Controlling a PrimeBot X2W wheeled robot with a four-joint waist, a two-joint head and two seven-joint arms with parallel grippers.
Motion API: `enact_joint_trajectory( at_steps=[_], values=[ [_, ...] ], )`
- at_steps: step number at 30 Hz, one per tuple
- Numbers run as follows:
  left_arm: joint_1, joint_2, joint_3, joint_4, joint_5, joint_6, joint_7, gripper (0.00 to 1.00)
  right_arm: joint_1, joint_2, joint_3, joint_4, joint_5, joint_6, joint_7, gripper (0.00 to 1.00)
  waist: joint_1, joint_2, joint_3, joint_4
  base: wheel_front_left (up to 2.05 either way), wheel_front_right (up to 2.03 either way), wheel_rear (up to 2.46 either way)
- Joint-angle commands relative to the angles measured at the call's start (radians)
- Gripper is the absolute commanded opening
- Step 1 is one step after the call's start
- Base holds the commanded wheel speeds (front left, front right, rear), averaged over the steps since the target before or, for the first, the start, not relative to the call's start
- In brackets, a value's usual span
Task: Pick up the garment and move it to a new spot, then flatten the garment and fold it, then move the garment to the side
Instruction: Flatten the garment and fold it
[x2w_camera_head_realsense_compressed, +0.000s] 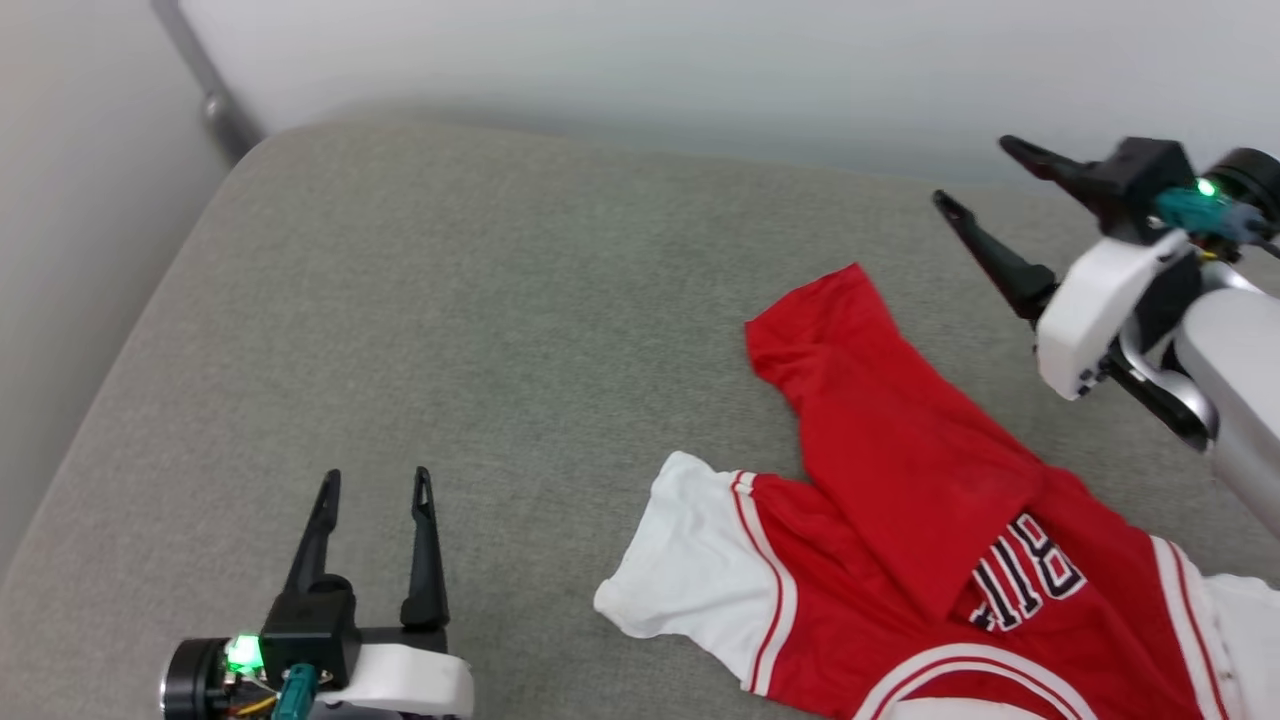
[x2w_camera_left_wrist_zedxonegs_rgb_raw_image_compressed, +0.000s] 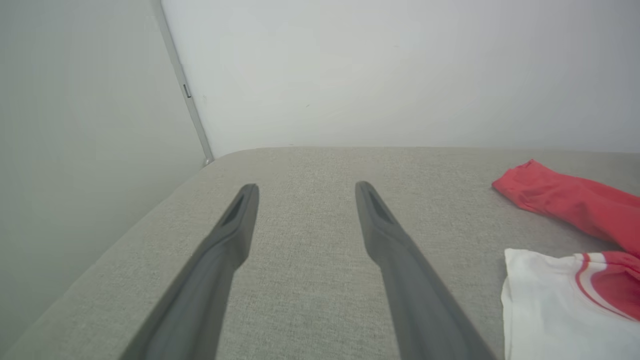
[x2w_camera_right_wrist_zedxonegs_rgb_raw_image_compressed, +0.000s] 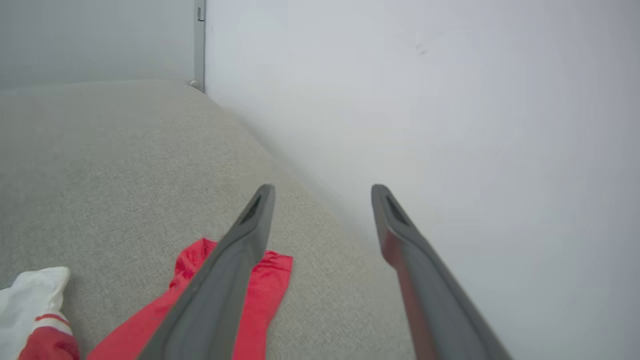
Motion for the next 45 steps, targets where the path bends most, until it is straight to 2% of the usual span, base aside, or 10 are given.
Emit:
enact_joint_trajectory(
  at_steps=[1, 5, 8, 14, 19, 26, 33, 34, 37, 45],
  values=[
    [-0.017, 0.018, 0.005, 0.0, 0.01, -0.011, -0.003, 1.0, 0.037, -0.009, -0.041, -0.008, -0.019, -0.001, -0.02, 1.0, 0.0001, 0.0, -0.032, -0.043, 0.0, 0.0, 0.0],
    [-0.047, 0.067, 0.02, 0.016, 0.02, -0.046, -0.003, 1.0, 0.156, -0.022, -0.252, -0.055, -0.1, -0.001, -0.045, 1.0, 0.0001, 0.0, -0.047, -0.082, 0.0, 0.0, 0.0],
    [-0.077, 0.113, 0.013, 0.047, 0.028, -0.086, 0.014, 1.0, 0.292, -0.016, -0.475, -0.149, -0.206, -0.001, -0.045, 1.0, 0.0001, 0.0, -0.059, -0.105, 0.0, 0.0, 0.0],
    [-0.162, 0.209, -0.025, 0.065, 0.017, -0.206, 0.186, 1.0, 0.602, 0.083, -0.815, -0.363, -0.411, -0.001, -0.045, 1.0, 0.0001, 0.0, -0.078, -0.143, 0.0, 0.0, 0.0],
    [-0.25, 0.286, -0.107, 0.042, -0.042, -0.277, 0.39, 1.0, 0.801, 0.195, -0.978, -0.508, -0.501, -0.001, -0.044, 1.0, 0.0001, 0.0, -0.08, -0.159, 0.0, 0.0, 0.0],
    [-0.389, 0.464, -0.395, -0.047, -0.312, -0.285, 0.716, 1.0, 0.984, 0.323, -1.084, -0.638, -0.564, -0.001, -0.009, 1.0, 0.0001, 0.0, -0.073, -0.173, 0.0, 0.0, 0.0],
    [-0.54, 0.589, -0.631, -0.093, -0.552, -0.285, 0.951, 1.0, 1.035, 0.375, -1.098, -0.663, -0.596, -0.001, -0.006, 1.0, 0.0001, 0.0, -0.058, -0.191, 0.0, 0.0, 0.0],
    [-0.608, 0.63, -0.742, -0.093, -0.629, -0.285, 1.045, 1.0, 1.018, 0.38, -1.086, -0.658, -0.606, -0.001, -0.008, 1.0, 0.0001, 0.0, -0.048, -0.204, 0.0, 0.0, 0.0],
    [-0.659, 0.656, -0.834, -0.073, -0.696, -0.286, 1.11, 1.0, 0.997, 0.384, -1.073, -0.65, -0.607, -0.001, -0.009, 1.0, 0.0001, 0.0, -0.036, -0.22, 0.0, 0.0, 0.0],
    [-0.78, 0.627, -1.04, 0.042, -0.785, -0.286, 1.115, 1.0, 0.957, 0.397, -1.042, -0.605, -0.599, -0.001, -0.028, 1.0, 0.0001, 0.0, 0.009, -0.272, 0.0, 0.0, 0.0]
  ],
)
